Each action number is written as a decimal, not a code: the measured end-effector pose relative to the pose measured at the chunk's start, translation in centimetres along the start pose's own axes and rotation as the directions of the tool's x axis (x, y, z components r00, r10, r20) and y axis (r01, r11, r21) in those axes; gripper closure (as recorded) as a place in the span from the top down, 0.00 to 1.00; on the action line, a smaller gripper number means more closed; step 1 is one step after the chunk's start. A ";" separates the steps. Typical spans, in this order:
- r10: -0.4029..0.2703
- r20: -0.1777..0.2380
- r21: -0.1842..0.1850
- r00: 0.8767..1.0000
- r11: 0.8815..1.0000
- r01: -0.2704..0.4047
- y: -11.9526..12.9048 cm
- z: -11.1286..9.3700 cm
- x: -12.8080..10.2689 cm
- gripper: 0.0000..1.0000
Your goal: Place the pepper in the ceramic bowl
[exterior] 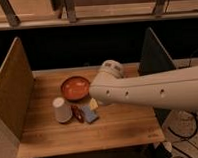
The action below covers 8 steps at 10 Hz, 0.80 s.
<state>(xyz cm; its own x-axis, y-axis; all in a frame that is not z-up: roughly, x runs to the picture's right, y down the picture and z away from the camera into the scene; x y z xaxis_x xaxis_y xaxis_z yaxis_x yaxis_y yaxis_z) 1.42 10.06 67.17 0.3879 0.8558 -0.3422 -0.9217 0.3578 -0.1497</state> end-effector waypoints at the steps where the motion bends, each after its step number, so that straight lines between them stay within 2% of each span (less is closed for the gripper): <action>1: -0.054 -0.019 -0.035 0.998 0.998 0.053 2.3 1.2 -0.3 0.80; 3: -0.112 -0.052 -0.086 0.992 0.991 0.107 4.8 3.5 -0.6 0.80; 5: -0.142 -0.095 -0.116 0.985 0.985 0.130 5.8 5.5 -0.6 0.80; 7: -0.181 -0.155 -0.139 0.971 0.977 0.160 6.6 7.6 -0.1 0.80; 8: -0.184 -0.157 -0.149 0.970 0.976 0.161 7.0 7.7 0.0 0.80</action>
<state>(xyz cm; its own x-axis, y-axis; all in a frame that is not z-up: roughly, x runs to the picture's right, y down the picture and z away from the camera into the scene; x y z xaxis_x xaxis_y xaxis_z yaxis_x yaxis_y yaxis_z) -5.10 15.42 73.29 0.5469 0.7059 -0.4500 -0.8359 0.4315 -0.3391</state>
